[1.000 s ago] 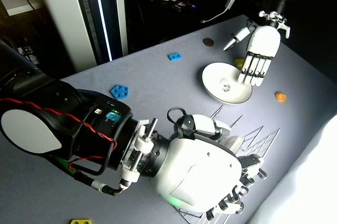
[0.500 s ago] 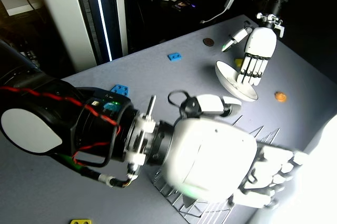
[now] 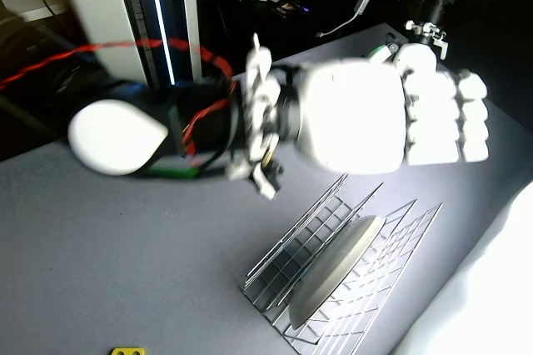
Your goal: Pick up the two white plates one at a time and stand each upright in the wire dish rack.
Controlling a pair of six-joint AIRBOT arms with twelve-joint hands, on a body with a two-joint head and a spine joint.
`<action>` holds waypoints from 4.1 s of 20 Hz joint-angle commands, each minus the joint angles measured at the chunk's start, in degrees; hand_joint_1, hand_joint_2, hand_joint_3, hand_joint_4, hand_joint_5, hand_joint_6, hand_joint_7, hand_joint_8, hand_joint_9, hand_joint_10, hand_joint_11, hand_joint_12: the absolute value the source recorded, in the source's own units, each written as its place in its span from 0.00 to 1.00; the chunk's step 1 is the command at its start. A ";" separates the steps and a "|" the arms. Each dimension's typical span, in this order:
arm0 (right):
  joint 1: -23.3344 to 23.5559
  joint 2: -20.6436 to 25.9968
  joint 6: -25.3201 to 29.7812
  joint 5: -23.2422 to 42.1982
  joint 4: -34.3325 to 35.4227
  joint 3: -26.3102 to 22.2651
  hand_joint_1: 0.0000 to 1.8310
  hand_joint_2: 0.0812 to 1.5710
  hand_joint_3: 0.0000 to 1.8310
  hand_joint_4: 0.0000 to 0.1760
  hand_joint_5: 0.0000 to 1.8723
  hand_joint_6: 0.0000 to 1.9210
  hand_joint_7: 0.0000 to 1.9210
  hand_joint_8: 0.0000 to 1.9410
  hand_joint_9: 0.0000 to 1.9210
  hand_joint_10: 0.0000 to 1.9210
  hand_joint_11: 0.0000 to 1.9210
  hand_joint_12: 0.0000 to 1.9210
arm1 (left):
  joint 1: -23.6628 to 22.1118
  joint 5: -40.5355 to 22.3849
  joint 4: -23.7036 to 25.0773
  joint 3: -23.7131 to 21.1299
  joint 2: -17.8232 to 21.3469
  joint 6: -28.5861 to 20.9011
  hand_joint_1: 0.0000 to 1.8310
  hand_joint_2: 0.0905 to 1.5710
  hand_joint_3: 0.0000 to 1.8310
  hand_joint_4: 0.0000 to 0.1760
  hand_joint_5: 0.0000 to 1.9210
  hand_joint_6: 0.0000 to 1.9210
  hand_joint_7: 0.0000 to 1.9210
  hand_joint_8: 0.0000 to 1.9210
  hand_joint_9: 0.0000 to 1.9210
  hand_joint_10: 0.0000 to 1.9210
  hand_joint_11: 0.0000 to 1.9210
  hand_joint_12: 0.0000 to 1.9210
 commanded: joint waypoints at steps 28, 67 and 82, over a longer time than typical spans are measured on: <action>-7.92 -26.25 -33.21 -7.62 19.41 10.65 0.82 0.75 0.00 0.00 0.00 0.00 0.00 0.00 0.00 0.00 0.00 0.07 | 1.35 -0.29 2.26 0.11 -1.11 0.07 0.00 0.64 0.00 0.00 0.01 0.00 0.00 0.00 0.00 0.00 0.00 0.00; -11.30 -29.34 -31.07 -6.41 22.04 13.29 0.76 0.67 0.00 0.00 0.52 0.51 0.58 0.40 0.49 0.56 0.41 0.62 | -18.36 -4.06 5.20 -0.20 3.05 0.39 0.00 0.66 0.00 0.00 0.02 0.00 0.02 0.00 0.01 0.00 0.00 0.00; -6.69 -16.72 -20.50 -11.25 21.96 -1.20 0.75 0.68 0.00 0.00 0.51 0.52 0.55 0.44 0.47 0.60 0.38 0.66 | -21.95 -5.93 6.34 1.68 3.55 1.04 0.00 0.65 0.00 0.00 0.02 0.00 0.01 0.00 0.00 0.00 0.00 0.00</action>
